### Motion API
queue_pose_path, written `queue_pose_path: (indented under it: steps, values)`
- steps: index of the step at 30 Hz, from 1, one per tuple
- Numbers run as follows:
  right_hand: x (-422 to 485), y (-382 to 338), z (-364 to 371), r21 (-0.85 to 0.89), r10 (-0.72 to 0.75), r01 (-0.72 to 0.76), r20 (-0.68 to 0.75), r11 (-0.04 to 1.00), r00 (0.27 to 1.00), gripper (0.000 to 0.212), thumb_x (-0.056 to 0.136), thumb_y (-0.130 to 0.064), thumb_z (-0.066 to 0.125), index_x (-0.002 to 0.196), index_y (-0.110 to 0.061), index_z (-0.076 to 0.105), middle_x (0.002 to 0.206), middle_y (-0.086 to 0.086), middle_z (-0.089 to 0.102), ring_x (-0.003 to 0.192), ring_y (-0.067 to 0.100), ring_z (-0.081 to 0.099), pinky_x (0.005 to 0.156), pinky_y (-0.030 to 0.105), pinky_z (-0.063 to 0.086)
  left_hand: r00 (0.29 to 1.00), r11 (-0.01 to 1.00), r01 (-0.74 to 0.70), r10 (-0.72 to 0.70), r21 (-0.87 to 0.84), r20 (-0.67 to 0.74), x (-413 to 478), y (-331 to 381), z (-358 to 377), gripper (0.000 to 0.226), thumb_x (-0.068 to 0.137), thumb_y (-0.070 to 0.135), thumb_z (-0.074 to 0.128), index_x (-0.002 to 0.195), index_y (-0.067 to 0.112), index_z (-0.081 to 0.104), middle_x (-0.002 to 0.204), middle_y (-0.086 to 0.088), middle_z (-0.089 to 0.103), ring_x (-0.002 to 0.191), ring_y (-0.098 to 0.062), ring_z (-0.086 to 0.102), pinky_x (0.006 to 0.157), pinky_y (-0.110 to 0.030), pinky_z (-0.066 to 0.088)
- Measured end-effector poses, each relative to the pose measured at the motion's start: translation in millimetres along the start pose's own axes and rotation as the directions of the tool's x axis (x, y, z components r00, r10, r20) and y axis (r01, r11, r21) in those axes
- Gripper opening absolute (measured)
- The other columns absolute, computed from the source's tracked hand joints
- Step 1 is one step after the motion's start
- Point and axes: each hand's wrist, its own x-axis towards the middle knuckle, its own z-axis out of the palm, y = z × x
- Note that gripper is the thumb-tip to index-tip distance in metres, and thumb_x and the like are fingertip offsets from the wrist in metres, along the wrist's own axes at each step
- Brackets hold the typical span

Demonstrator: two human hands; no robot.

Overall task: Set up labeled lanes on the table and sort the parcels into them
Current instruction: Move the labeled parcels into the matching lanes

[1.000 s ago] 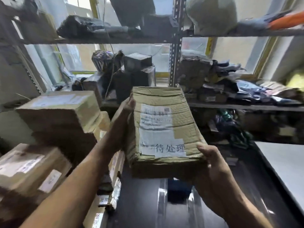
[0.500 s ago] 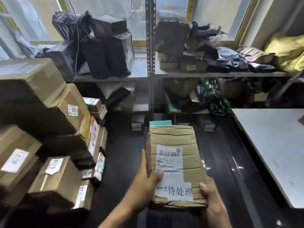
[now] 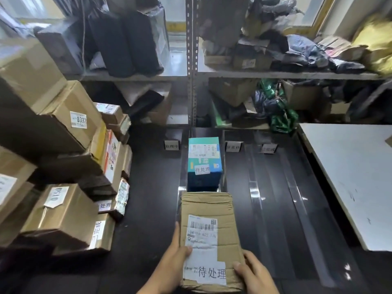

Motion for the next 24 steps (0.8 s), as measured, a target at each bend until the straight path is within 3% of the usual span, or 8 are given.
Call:
queue_pose_path:
  steps: [3, 7, 12, 20, 24]
  values:
    - [20, 5, 2, -0.064, -0.054, 0.052, -0.031, 0.997, 0.998, 0.028, 0.091, -0.008, 0.063, 0.104, -0.033, 0.066, 0.084, -0.026, 0.073, 0.082, -0.015, 0.063, 0.068, 0.004, 0.043, 1.000, 0.999, -0.021, 0.020, 0.047, 0.015, 13, 4, -4, 0.074, 0.080, 0.025, 0.049, 0.145, 0.042, 0.018, 0.136, 0.006, 0.057, 0.116, -0.009, 0.062, 0.093, -0.029, 0.052]
    - [44, -2, 6, -0.101, -0.103, 0.096, -0.074, 0.990, 0.992, 0.027, 0.094, -0.010, 0.058, 0.109, -0.032, 0.063, 0.098, -0.024, 0.068, 0.094, -0.011, 0.058, 0.072, 0.003, 0.042, 0.998, 0.992, -0.059, 0.059, 0.110, -0.003, 36, 13, -4, 0.049, 0.098, 0.014, 0.044, 0.142, 0.033, 0.035, 0.134, 0.008, 0.059, 0.116, -0.004, 0.060, 0.096, -0.026, 0.050]
    - [67, -13, 9, -0.095, -0.063, 0.055, -0.077, 0.994, 0.995, 0.024, 0.096, -0.009, 0.052, 0.108, -0.025, 0.064, 0.102, -0.011, 0.072, 0.095, 0.001, 0.065, 0.072, 0.011, 0.047, 0.998, 0.984, -0.069, 0.069, 0.162, 0.007, 61, 27, -4, 0.047, 0.103, 0.010, 0.039, 0.137, 0.041, 0.035, 0.129, 0.015, 0.060, 0.116, -0.004, 0.060, 0.099, -0.032, 0.050]
    - [76, -17, 7, -0.111, -0.082, 0.073, -0.084, 0.991, 0.993, 0.025, 0.096, -0.008, 0.050, 0.109, -0.024, 0.064, 0.101, -0.013, 0.071, 0.091, -0.004, 0.063, 0.064, 0.004, 0.043, 0.992, 0.984, -0.120, 0.124, 0.130, -0.019, 75, 26, -3, 0.047, 0.103, 0.013, 0.040, 0.139, 0.043, 0.036, 0.129, 0.016, 0.061, 0.116, -0.002, 0.060, 0.097, -0.030, 0.051]
    - [80, -13, 6, -0.103, -0.079, 0.068, -0.107, 0.992, 0.991, 0.026, 0.096, -0.009, 0.049, 0.109, -0.025, 0.065, 0.099, -0.014, 0.071, 0.091, -0.004, 0.063, 0.065, 0.006, 0.044, 0.995, 0.984, -0.095, 0.098, 0.149, -0.013, 81, 22, 0, 0.046, 0.102, 0.022, 0.042, 0.144, 0.039, 0.034, 0.130, 0.015, 0.061, 0.116, -0.006, 0.061, 0.099, -0.040, 0.051]
